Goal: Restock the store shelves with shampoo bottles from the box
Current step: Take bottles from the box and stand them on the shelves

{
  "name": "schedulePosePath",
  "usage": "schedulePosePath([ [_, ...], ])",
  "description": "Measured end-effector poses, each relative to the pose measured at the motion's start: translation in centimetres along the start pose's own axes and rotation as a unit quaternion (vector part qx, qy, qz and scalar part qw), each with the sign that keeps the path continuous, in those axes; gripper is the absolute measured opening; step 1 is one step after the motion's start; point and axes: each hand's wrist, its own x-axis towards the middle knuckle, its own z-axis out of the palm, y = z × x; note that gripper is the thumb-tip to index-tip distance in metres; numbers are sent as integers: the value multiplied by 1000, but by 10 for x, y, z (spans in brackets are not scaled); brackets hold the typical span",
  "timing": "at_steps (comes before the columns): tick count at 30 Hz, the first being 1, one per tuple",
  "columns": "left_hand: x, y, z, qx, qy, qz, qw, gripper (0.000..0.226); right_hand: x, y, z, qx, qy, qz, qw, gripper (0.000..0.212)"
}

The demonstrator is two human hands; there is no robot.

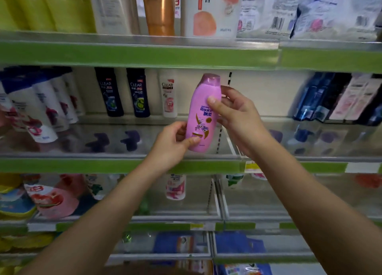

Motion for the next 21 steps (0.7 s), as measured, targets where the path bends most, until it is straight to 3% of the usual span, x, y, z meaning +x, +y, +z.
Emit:
schedulePosePath([
  [4, 32, -14, 6, 17, -2, -12, 1000, 24, 31, 22, -9, -34, -2, -18, 999, 19],
  [10, 72, -42, 12, 56, -49, -31, 997, 24, 62, 59, -22, -102, -17, -29, 994, 34],
  [15, 108, -55, 15, 157, -41, -6, 987, 14, 97, 75, -30, -106, -39, -48, 992, 29],
  [21, 144, -71, 22, 133, -31, -11, 991, 21, 129, 90, -40, -95, -51, -69, 992, 33],
])
